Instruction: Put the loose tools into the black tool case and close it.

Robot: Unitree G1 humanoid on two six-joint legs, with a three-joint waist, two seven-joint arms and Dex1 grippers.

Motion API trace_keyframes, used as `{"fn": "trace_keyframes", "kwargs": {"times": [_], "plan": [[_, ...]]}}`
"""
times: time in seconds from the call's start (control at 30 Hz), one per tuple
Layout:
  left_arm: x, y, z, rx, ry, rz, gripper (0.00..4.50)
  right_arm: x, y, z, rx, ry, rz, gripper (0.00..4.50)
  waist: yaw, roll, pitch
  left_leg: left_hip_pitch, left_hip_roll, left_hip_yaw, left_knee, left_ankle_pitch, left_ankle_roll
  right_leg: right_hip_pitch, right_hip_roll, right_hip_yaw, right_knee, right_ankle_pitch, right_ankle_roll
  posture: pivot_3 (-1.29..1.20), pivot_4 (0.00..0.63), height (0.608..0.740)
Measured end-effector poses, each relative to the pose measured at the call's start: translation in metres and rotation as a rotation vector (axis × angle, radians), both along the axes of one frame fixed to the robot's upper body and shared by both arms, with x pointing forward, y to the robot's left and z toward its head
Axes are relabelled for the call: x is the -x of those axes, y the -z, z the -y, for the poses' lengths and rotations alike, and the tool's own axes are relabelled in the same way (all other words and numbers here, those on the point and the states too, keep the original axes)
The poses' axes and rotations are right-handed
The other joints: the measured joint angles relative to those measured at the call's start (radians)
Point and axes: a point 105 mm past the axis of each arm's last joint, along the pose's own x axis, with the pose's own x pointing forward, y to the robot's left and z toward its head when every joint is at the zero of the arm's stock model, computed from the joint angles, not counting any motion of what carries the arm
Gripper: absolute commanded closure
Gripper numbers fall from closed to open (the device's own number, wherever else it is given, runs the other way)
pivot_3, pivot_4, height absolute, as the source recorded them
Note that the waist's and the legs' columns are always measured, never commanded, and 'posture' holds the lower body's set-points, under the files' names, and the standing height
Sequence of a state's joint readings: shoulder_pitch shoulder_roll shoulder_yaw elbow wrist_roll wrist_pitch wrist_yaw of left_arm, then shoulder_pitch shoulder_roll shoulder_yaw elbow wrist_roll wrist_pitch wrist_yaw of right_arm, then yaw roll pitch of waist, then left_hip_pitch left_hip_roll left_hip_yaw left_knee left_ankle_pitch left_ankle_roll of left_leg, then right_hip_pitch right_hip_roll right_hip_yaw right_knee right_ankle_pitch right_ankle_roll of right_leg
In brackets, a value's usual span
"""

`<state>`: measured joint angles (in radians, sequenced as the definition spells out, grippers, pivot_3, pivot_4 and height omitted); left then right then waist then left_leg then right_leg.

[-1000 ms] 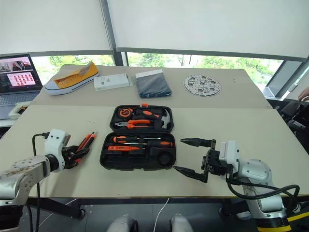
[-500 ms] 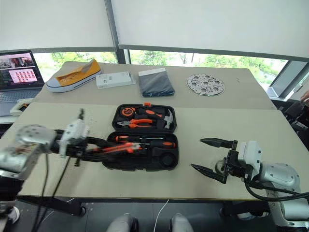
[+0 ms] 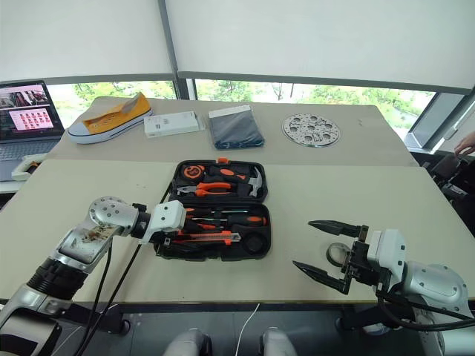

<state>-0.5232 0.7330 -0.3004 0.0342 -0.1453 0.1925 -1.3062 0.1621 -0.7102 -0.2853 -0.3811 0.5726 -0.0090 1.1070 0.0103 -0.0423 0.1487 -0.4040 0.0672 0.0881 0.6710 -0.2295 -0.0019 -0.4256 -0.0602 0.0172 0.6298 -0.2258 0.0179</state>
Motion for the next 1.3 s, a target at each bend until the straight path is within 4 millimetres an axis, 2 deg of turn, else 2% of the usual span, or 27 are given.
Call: {"fn": "trace_keyframes", "kwargs": {"times": [0.37, 0.43, 0.6, 0.73, 0.87, 0.97, 1.03, 1.07, 1.1, 1.2, 1.3], "plan": [[0.002, 0.001, -0.002, -0.040, -0.038, -0.022, 2.84, -0.004, -0.005, -0.003, -0.002, -0.012, 0.023, 0.00, 0.001, 0.000, 0.000, 0.000, 0.000, 0.000, 0.000, 0.000, 0.000, 0.000, 0.000, 0.000, 0.000, 0.001, -0.001, 0.00, 0.150, 0.740], [0.003, 0.001, -0.002, -0.035, -0.049, -0.040, 1.83, -0.004, -0.005, -0.003, -0.003, -0.014, 0.022, 0.00, 0.001, 0.000, 0.000, 0.000, 0.000, -0.001, 0.000, 0.000, 0.000, 0.001, 0.000, 0.000, 0.000, 0.001, -0.001, 0.00, 0.150, 0.740], [0.003, 0.000, 0.003, 0.039, -0.061, -0.067, 0.12, -0.008, -0.006, -0.006, -0.007, -0.028, 0.027, 0.00, 0.001, 0.000, 0.000, 0.000, 0.000, -0.001, 0.000, 0.000, 0.000, 0.000, 0.000, 0.000, 0.000, 0.001, -0.001, 0.00, 0.150, 0.740], [0.000, -0.003, -0.001, 0.066, -0.037, -0.013, 0.12, -0.008, -0.005, -0.007, -0.008, -0.034, 0.022, 0.00, 0.001, 0.000, 0.000, 0.000, 0.000, -0.001, 0.000, 0.000, 0.000, 0.000, 0.000, 0.000, 0.000, 0.002, -0.003, 0.00, 0.150, 0.740], [-0.006, -0.014, -0.001, 0.203, -0.056, -0.007, 0.12, -0.008, -0.005, -0.008, -0.009, -0.033, 0.017, 0.00, 0.001, 0.000, 0.000, -0.001, 0.000, -0.001, 0.001, 0.000, 0.000, 0.001, 0.000, -0.001, 0.001, 0.002, -0.003, 0.00, 0.150, 0.740], [-0.009, -0.022, -0.004, 0.270, -0.061, 0.001, 0.84, -0.009, -0.004, -0.008, -0.011, -0.031, 0.014, 0.00, 0.001, 0.000, 0.000, 0.000, 0.000, -0.001, 0.002, 0.000, 0.000, 0.001, 0.000, -0.001, 0.001, 0.003, -0.003, 0.00, 0.150, 0.740], [-0.007, -0.026, -0.004, 0.307, -0.047, -0.006, 1.60, -0.009, -0.003, -0.008, -0.020, -0.025, 0.012, 0.00, 0.001, 0.000, 0.000, 0.000, 0.000, -0.001, 0.002, 0.000, 0.000, 0.001, 0.000, -0.001, 0.001, 0.003, -0.003, 0.00, 0.150, 0.740], [-0.006, -0.026, -0.004, 0.315, -0.039, -0.013, 1.83, -0.009, -0.003, -0.008, -0.026, -0.024, 0.011, 0.00, 0.001, 0.000, 0.000, 0.000, 0.000, -0.001, 0.003, 0.000, 0.000, 0.001, 0.000, -0.001, 0.001, 0.003, -0.003, 0.00, 0.150, 0.740], [-0.004, -0.025, -0.004, 0.317, -0.034, -0.022, 2.36, -0.009, -0.002, -0.009, -0.030, -0.022, 0.010, 0.00, 0.001, 0.000, 0.000, 0.000, 0.000, -0.001, 0.003, 0.000, 0.000, 0.001, 0.000, 0.000, 0.001, 0.003, -0.003, 0.00, 0.150, 0.740], [0.004, -0.011, -0.006, 0.316, -0.040, -0.065, 3.33, -0.010, -0.001, -0.009, -0.037, -0.011, 0.008, 0.00, -0.001, 0.000, 0.000, 0.000, 0.000, -0.001, 0.003, 0.000, 0.000, 0.001, 0.000, 0.000, 0.002, 0.003, -0.003, 0.00, 0.150, 0.740], [0.009, 0.001, -0.005, 0.301, -0.046, -0.102, 4.47, -0.010, 0.000, -0.010, -0.042, -0.008, 0.004, 0.00, 0.000, 0.000, 0.000, -0.001, 0.000, -0.001, 0.004, 0.000, 0.000, 0.001, 0.000, -0.001, 0.002, 0.003, -0.003, 0.00, 0.150, 0.740]]}}
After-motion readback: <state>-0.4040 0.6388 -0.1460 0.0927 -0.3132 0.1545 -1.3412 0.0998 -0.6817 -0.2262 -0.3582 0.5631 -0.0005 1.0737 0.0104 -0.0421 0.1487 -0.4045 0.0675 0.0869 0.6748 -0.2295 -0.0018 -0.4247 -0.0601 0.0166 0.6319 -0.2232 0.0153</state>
